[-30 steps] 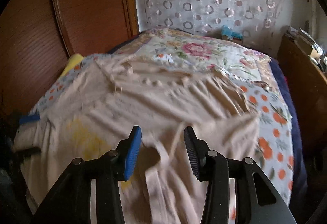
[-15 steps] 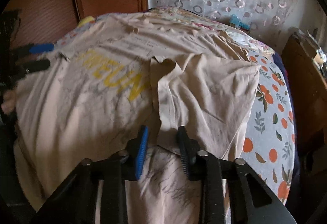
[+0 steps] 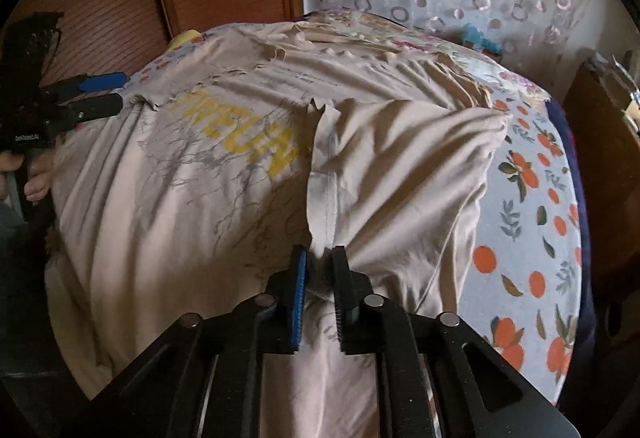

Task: Fold small clothes
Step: 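Fold the grasped side inward with the right tool and release, then grasp the shirt hem with the left tool and lift it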

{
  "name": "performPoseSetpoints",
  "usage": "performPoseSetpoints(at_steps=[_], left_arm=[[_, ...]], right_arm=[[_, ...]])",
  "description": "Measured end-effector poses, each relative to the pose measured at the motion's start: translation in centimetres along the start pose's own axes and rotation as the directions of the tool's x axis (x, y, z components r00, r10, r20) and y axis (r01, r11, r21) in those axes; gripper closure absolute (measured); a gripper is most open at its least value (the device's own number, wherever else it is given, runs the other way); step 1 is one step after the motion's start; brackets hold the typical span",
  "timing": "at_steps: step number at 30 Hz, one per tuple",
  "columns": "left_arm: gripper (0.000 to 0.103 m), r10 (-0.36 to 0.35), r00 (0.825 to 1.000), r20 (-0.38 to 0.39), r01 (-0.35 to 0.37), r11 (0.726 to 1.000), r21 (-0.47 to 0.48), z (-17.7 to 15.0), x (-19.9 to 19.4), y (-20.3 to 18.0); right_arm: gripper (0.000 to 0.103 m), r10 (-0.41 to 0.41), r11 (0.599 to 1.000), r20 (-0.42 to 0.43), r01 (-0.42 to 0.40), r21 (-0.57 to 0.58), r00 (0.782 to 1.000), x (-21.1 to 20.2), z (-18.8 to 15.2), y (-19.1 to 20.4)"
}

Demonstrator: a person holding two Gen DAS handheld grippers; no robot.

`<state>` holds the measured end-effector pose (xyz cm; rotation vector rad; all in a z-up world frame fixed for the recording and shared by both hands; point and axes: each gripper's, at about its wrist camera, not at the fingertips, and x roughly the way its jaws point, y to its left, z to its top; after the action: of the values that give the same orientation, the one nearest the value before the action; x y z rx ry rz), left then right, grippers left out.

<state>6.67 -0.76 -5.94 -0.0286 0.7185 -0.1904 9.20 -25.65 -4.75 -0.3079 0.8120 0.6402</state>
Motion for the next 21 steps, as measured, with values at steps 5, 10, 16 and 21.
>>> performPoseSetpoints(at_steps=[5, 10, 16, 21], left_arm=[[0.014, 0.020, 1.000, 0.004, -0.020, 1.000, -0.009, 0.1, -0.2, 0.9], [0.014, 0.035, 0.999, 0.015, -0.035, 0.999, -0.024, 0.3, -0.5, 1.7], [0.014, 0.059, 0.998, 0.029, -0.058, 0.997, -0.045, 0.5, -0.8, 2.8], [0.014, 0.080, 0.996, 0.033, -0.078, 0.995, -0.066, 0.4, -1.0, 3.8]], right_arm=[[0.048, -0.002, 0.999, 0.069, 0.000, 0.036, 0.998, -0.9, 0.3, -0.8], [0.048, -0.070, 0.995, 0.078, 0.064, 0.082, 0.994, -0.9, 0.2, -2.1], [0.048, -0.120, 0.986, 0.072, 0.110, 0.126, 0.990, 0.0, -0.2, -3.4], [0.048, -0.143, 0.980, 0.037, 0.136, 0.143, 0.989, 1.2, -0.8, -4.1]])
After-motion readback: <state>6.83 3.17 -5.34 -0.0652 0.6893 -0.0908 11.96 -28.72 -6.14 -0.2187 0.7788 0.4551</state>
